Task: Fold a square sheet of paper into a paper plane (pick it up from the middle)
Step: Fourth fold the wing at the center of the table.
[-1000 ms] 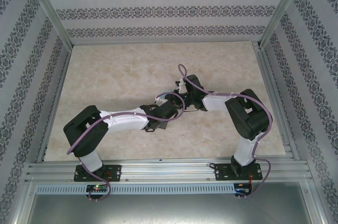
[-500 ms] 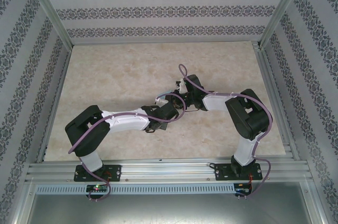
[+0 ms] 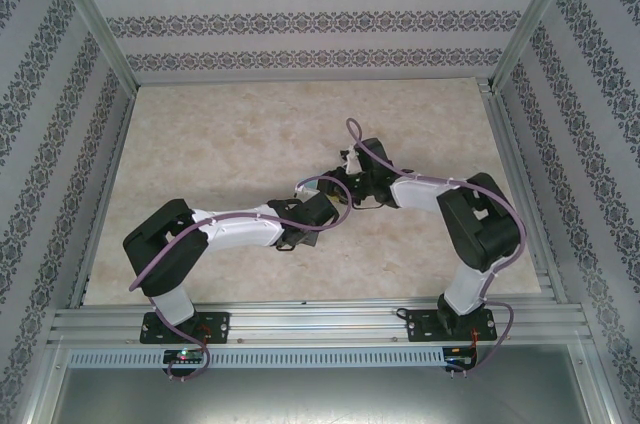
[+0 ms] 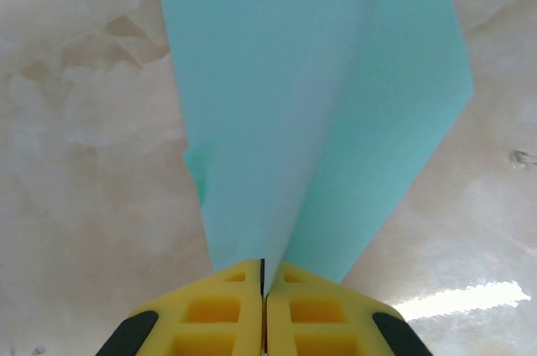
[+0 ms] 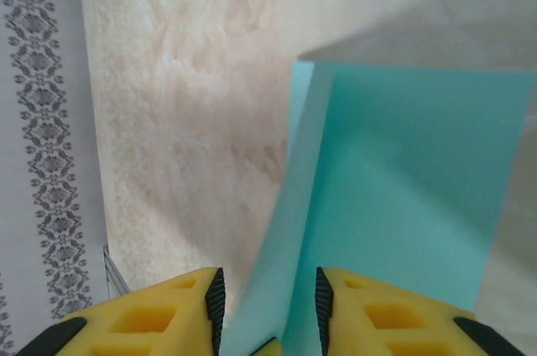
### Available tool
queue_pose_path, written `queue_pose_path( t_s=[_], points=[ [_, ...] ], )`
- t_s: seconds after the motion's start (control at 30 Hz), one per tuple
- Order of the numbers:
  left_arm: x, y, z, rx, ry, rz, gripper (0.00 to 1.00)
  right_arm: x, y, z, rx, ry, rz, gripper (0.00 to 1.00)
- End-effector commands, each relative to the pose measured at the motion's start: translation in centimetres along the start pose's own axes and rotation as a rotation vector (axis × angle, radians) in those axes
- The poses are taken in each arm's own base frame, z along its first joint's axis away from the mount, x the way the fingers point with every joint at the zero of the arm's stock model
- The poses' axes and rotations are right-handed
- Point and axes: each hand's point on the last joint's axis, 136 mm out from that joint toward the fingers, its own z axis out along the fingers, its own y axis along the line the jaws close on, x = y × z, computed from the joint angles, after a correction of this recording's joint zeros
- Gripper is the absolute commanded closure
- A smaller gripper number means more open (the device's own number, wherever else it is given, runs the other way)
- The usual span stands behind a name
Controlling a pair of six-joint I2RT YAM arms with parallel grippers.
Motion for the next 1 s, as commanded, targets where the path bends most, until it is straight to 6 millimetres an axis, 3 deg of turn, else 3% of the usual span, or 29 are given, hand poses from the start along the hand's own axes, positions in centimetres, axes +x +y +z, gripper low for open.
queue_pose_path(
  t_s=[0.0,0.13,0.47,0.97],
  points=[
    [-1.1,-1.3,-0.5,0.112,-0.009,-0.027,0.91,0.0,-0.5,-2.1,0.048,-0.040,-0.041,0.62],
    [-1.5,-2.4,-0.9,0.246,0.001,-0.046,0.91,0.5,-1.3,-3.3,0.086,-0.059,-0.052,0.61],
    [-2.1,-2.7,-0.4,0.487,0.039,-0.148,0.91,1.9,-1.6,-3.2,0.048,-0.060,-0.039,0.61],
    [-1.6,-1.7,-0.2,0.709,0.081,-0.249,0.92,3.8,-0.4,-0.3,0.036,0.003,-0.092,0.67]
  ],
)
